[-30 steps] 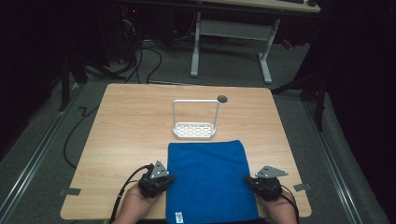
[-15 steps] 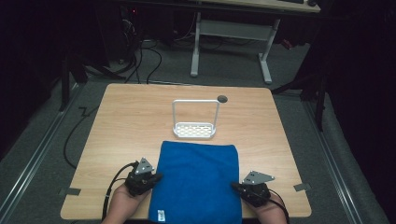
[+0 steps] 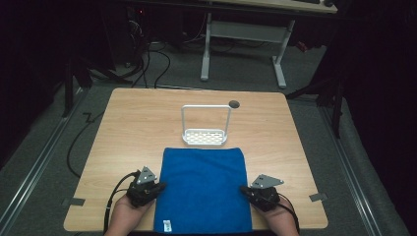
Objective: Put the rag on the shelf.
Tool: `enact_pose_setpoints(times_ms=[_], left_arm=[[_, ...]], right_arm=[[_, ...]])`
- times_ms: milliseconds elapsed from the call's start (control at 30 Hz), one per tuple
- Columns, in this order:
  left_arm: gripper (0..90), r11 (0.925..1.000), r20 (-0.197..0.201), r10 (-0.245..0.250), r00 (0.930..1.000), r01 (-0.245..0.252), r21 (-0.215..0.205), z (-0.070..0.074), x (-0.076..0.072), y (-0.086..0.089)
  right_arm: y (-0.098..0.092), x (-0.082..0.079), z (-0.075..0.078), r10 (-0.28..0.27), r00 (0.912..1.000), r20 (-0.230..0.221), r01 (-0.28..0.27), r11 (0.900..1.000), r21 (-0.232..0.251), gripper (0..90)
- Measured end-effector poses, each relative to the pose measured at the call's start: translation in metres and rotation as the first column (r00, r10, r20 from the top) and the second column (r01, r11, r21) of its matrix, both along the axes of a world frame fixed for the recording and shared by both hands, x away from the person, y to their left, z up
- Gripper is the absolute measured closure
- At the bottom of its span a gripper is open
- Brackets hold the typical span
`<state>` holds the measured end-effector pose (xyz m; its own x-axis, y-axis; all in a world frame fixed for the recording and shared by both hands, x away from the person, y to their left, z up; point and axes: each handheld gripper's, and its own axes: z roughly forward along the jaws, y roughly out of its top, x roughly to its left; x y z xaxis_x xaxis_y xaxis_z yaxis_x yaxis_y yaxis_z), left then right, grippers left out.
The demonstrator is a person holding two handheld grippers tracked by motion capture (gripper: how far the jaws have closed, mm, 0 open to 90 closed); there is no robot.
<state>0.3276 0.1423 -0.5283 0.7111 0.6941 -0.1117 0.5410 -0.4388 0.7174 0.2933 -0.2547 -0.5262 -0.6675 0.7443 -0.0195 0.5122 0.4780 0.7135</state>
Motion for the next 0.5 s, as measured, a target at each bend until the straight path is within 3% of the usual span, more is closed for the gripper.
enact_pose_setpoints(times_ms=[133, 200, 233, 367, 500], left_arm=[[86.8, 1.0, 0.006, -0.001, 1.0, 0.001, 0.008, 0.001, -0.001, -0.002], [84.4, 0.9999, 0.018, 0.005, 0.9998, -0.005, 0.012, 0.001, -0.002, -0.003], [82.6, 0.9999, 0.026, 0.009, 0.9996, -0.009, 0.008, 0.001, -0.002, -0.004], [76.2, 0.9995, 0.042, 0.028, 0.9987, -0.028, -0.017, 0.002, 0.0, -0.003], [66.4, 0.996, 0.044, 0.075, 0.9962, -0.072, -0.052, 0.002, 0.006, 0.0]], right_arm=[[-0.001, -0.001, 0.002, 0.003, 0.9999, 0.014, -0.003, 1.0, 0.01, 82.8], [-0.005, -0.001, 0.004, -0.012, 0.999, 0.042, 0.012, 1.0, 0.019, 76.7], [-0.009, -0.001, 0.006, -0.034, 0.997, 0.069, 0.031, 0.999, 0.036, 72.3], [-0.019, -0.001, 0.008, -0.083, 0.9914, 0.101, 0.077, 0.995, 0.064, 66.4], [-0.024, -0.002, 0.007, -0.121, 0.9841, 0.13, 0.113, 0.991, 0.064, 64.8]])
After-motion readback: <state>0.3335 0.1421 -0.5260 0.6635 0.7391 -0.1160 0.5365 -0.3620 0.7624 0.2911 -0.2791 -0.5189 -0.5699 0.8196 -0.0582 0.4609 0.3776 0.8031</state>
